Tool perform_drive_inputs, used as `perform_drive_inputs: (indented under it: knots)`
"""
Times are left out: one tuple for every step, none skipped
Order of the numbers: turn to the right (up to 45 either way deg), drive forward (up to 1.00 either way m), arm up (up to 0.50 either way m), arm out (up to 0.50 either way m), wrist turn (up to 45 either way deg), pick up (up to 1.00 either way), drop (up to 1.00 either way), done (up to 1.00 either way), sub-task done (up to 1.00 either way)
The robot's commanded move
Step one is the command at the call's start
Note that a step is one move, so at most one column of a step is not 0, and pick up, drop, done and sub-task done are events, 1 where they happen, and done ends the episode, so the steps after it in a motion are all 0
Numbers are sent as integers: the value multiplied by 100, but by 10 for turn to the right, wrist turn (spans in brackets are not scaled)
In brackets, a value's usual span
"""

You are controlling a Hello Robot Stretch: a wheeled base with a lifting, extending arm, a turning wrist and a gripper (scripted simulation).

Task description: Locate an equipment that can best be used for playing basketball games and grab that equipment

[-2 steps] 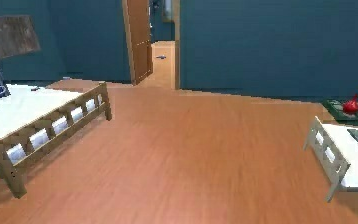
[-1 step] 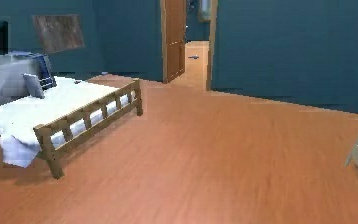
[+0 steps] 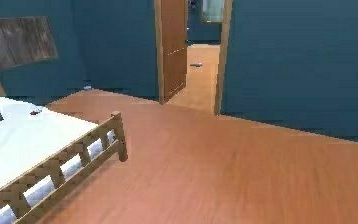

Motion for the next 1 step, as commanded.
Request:
perform_drive_inputs:
  knots:
    - [0, 100, 0, 0, 0, 0, 0, 0, 0]
